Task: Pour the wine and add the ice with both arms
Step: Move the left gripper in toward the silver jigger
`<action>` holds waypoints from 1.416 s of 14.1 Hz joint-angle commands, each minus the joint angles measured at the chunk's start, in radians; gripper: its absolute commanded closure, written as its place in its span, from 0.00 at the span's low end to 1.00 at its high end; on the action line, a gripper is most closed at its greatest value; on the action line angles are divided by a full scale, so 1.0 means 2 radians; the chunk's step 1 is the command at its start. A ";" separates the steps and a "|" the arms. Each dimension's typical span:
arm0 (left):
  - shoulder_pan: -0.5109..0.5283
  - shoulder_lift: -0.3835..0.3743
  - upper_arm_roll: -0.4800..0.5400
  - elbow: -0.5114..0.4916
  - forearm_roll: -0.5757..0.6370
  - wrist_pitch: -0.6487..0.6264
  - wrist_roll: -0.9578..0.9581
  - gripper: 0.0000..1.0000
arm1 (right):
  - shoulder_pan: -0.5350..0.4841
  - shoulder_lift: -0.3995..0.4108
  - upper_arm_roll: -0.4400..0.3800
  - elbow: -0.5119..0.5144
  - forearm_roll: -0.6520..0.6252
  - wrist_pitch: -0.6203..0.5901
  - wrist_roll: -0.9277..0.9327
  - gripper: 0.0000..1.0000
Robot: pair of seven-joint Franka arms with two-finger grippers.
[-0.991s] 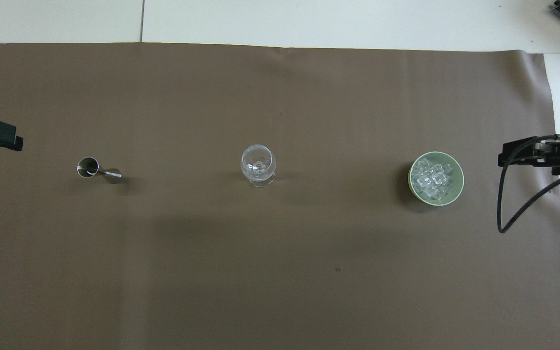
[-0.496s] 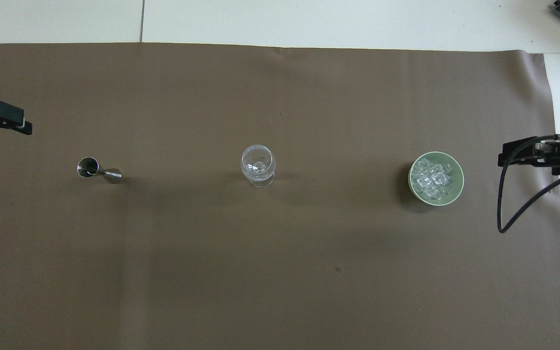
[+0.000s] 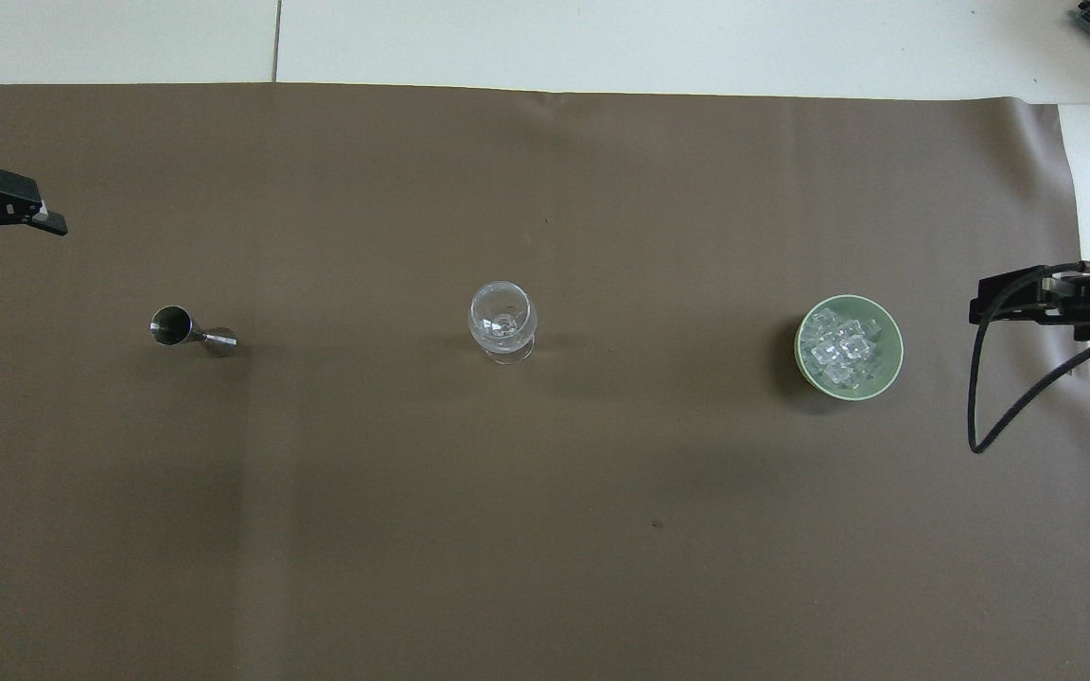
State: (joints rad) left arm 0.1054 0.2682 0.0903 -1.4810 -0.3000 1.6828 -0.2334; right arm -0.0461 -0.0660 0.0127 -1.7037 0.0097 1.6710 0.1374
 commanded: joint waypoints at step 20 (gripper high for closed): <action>0.103 -0.005 0.003 -0.186 -0.290 0.090 -0.282 0.00 | -0.005 -0.001 0.002 0.004 0.005 -0.008 0.006 0.00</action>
State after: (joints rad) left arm 0.2969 0.2919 0.0953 -1.8111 -0.8713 1.8367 -0.7801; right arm -0.0461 -0.0660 0.0127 -1.7037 0.0097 1.6710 0.1374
